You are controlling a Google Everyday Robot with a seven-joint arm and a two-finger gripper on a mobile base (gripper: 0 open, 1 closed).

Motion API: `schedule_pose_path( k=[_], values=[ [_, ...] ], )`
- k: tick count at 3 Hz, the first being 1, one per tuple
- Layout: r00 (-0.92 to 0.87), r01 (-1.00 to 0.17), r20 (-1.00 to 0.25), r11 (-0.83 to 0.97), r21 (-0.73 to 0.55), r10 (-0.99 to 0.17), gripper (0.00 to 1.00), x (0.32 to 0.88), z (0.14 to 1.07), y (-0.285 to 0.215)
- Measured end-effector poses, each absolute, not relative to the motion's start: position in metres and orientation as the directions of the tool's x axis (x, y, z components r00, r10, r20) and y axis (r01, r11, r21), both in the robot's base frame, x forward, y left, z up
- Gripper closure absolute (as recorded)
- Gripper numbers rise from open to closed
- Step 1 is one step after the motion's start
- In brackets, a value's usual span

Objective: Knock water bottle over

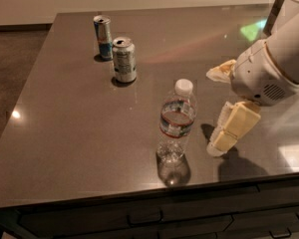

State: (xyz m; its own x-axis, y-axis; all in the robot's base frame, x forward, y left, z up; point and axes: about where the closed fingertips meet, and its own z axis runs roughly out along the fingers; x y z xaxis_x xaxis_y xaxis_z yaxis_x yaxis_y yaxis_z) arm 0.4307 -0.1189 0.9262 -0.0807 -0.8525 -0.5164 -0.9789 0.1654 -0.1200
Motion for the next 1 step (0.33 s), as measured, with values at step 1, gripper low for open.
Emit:
schedule_pose_path(
  k=[1],
  values=[
    [-0.078,-0.979,-0.523,0.165,-0.122,-0.849,0.0,0.4302,0.9283,-0.1165]
  ],
)
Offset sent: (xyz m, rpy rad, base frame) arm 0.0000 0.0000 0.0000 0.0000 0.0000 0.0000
